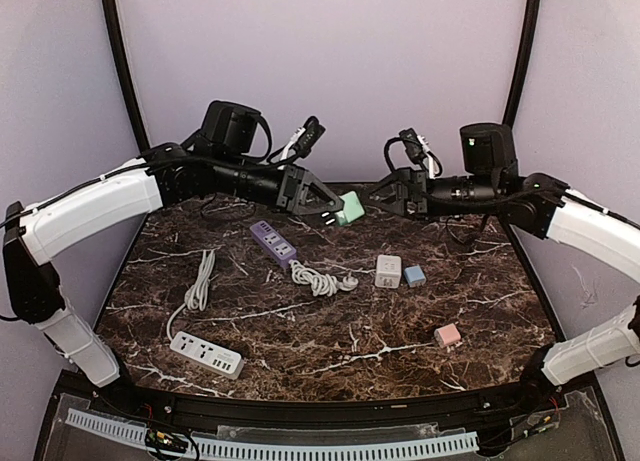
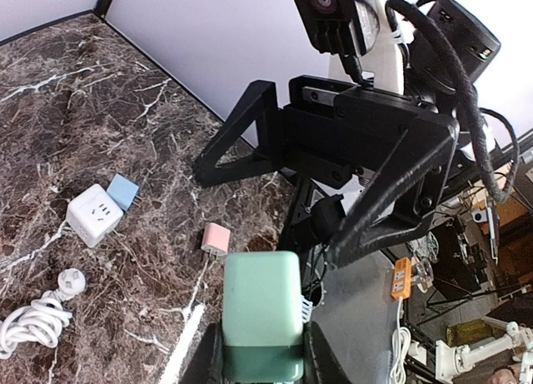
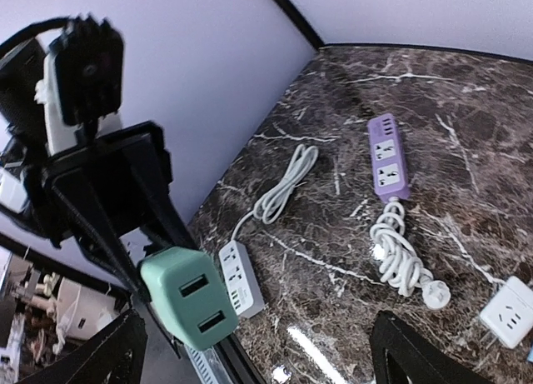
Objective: Insert the plug
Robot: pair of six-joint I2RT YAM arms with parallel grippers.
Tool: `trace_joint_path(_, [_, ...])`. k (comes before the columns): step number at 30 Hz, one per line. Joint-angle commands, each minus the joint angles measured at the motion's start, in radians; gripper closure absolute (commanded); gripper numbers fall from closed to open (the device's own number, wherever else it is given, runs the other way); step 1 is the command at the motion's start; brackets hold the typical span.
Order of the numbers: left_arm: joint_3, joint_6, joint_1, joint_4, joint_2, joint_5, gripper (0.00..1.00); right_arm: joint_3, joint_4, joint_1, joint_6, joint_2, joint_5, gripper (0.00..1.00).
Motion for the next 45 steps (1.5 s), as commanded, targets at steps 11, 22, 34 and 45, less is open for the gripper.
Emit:
trace_joint_path(11, [0.014,0.072,0.017,-0.146,-0.102,0.176,0.99,0.103,0.106,-0.018,-0.149,0.100,-0.601,0.26])
trace_joint_path(22, [0.025,0.044,0.017,-0.121,-0.095,0.198,0.99,0.138,0.071,-0.016,-0.159,0.137,-0.615,0.40])
trace_joint_path(34, [0.002,0.003,0.016,-0.044,-0.092,0.194,0.99,0.183,0.008,0.006,-0.186,0.169,-0.601,0.52])
trace_joint_path(45, [-0.003,-0.002,0.015,-0.023,-0.084,0.188,0.99,0.212,-0.014,0.024,-0.196,0.193,-0.603,0.66])
